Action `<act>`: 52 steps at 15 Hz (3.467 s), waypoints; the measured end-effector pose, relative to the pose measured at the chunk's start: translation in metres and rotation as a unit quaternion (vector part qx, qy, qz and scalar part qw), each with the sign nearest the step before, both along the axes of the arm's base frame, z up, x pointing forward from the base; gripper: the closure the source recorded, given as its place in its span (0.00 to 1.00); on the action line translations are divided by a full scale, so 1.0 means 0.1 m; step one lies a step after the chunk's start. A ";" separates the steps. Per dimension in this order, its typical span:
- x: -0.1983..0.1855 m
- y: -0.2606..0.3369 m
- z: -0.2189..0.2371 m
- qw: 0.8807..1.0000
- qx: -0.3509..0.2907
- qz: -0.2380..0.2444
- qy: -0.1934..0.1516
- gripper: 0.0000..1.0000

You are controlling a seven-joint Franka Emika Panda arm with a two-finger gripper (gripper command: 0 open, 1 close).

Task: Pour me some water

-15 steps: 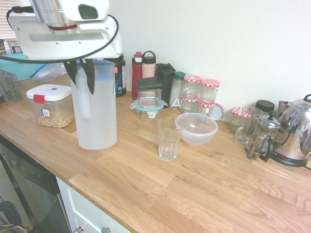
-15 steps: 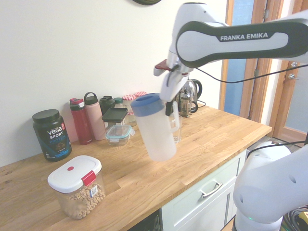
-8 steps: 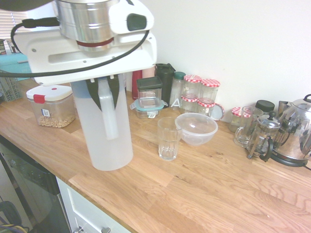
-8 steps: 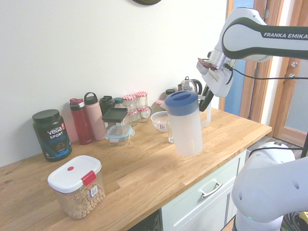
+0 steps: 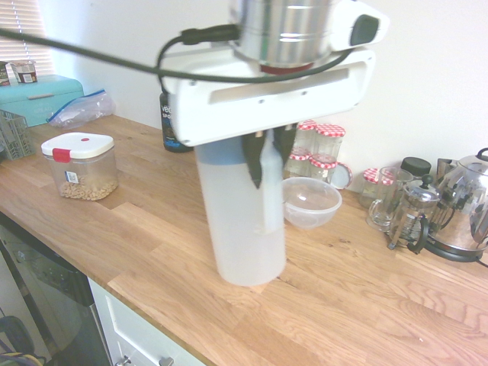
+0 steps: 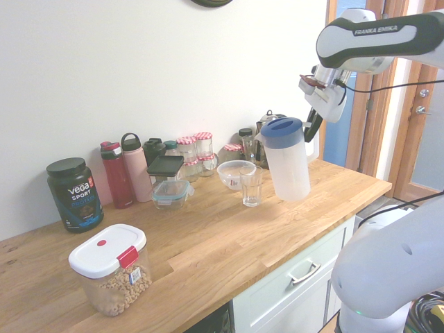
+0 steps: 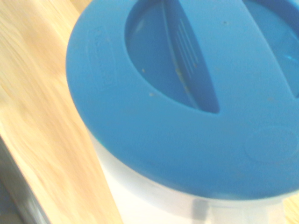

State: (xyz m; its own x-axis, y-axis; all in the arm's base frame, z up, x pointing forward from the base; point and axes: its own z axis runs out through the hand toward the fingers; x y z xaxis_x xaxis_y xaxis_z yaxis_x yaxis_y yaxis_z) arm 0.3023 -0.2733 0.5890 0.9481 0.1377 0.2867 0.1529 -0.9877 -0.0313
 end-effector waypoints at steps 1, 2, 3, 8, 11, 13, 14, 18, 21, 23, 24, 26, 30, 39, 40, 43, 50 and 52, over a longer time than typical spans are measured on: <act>0.07 -0.07 0.07 1.000 -0.012 0.001 0.002 1.00; 0.13 -0.15 0.13 1.000 -0.023 0.003 0.005 1.00; 0.20 -0.20 0.18 0.999 -0.033 0.006 0.007 1.00; 0.72 0.04 0.14 0.993 -0.106 0.033 0.041 1.00; 0.92 0.14 -0.02 0.985 -0.151 0.044 0.067 1.00; 1.00 0.18 -0.12 0.980 -0.180 0.047 0.072 1.00; 1.03 0.22 -0.15 0.976 -0.198 0.049 0.072 1.00; 1.24 0.46 -0.27 0.958 -0.271 0.048 0.078 1.00; 1.35 0.51 -0.33 0.942 -0.318 0.055 0.089 1.00; 1.36 0.52 -0.36 0.934 -0.338 0.063 0.098 1.00; 1.37 0.54 -0.36 0.931 -0.346 0.068 0.099 1.00; 1.42 0.61 -0.39 0.922 -0.365 0.075 0.102 1.00; 1.49 0.80 -0.54 0.909 -0.394 0.085 0.103 1.00; 1.49 0.86 -0.57 0.903 -0.408 0.085 0.103 1.00; 1.48 0.87 -0.57 0.905 -0.406 0.081 0.101 1.00; 1.42 0.85 -0.43 0.922 -0.375 0.057 0.078 1.00; 1.05 0.10 0.41 0.979 -0.194 -0.065 -0.018 1.00; 0.94 -0.09 0.58 0.981 -0.156 -0.110 -0.037 1.00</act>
State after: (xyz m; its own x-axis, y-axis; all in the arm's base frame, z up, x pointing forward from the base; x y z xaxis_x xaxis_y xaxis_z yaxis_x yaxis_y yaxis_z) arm 0.3968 -0.2818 0.6466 0.9427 0.0249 0.3327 -0.0741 -0.9567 0.2816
